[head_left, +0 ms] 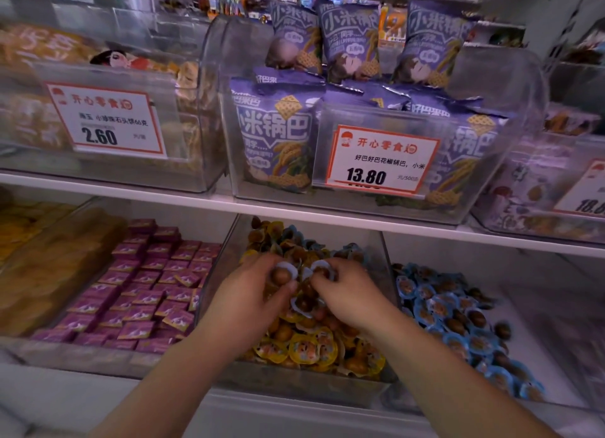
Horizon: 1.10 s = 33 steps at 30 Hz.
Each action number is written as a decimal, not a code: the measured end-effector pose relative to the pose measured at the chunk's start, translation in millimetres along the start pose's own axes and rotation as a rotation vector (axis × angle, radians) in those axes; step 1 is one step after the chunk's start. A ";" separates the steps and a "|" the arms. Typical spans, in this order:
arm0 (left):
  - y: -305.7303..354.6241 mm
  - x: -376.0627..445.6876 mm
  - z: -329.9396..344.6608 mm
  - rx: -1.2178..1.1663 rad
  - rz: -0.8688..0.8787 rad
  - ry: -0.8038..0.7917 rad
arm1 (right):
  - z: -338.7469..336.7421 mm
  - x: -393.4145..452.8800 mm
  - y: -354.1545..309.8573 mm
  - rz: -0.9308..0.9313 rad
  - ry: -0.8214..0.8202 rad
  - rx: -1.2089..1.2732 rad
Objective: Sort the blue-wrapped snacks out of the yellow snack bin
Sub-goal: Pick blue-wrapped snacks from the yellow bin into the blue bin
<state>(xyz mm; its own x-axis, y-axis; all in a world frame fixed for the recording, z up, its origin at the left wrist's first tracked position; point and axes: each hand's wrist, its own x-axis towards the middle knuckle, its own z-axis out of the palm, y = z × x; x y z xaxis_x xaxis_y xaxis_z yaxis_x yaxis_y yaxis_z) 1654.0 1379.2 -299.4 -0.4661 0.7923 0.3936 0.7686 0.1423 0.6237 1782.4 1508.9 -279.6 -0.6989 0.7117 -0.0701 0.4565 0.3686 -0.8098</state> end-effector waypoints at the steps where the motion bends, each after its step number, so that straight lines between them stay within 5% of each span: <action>1: -1.7 -2.0 3.5 0.048 0.017 -0.083 | -0.5 1.3 1.5 -0.022 -0.029 -0.030; 5: -5.4 -3.0 7.1 0.092 0.045 -0.217 | 1.1 0.5 7.5 -0.156 -0.163 -0.290; 11: -11.8 -0.7 -0.7 -0.029 -0.035 -0.311 | -0.6 2.2 6.1 -0.175 -0.222 -0.188; 17: -15.2 1.6 -2.9 -0.241 -0.136 -0.237 | 8.0 0.7 9.0 -0.230 -0.126 -0.121; 22: 0.1 3.9 -6.8 -0.443 -0.097 0.011 | -6.3 -11.6 -8.8 -0.062 -0.076 0.382; 25: 23.9 -1.1 1.8 -0.451 -0.040 0.093 | -11.1 -27.5 -18.1 0.192 -0.233 0.812; 28: 40.8 -7.2 11.5 -0.330 0.048 0.062 | -11.7 -41.7 -23.6 0.194 -0.440 1.150; 33: 59.0 -11.3 25.8 -0.164 0.202 -0.030 | -14.3 -59.6 -22.9 0.224 -0.137 0.857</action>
<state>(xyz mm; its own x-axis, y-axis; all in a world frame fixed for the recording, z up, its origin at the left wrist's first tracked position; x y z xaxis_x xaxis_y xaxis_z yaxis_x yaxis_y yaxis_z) 1715.9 1394.0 -284.5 -0.2959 0.8123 0.5026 0.7623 -0.1163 0.6367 1821.5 1466.6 -248.6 -0.7274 0.6158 -0.3029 0.0603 -0.3823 -0.9221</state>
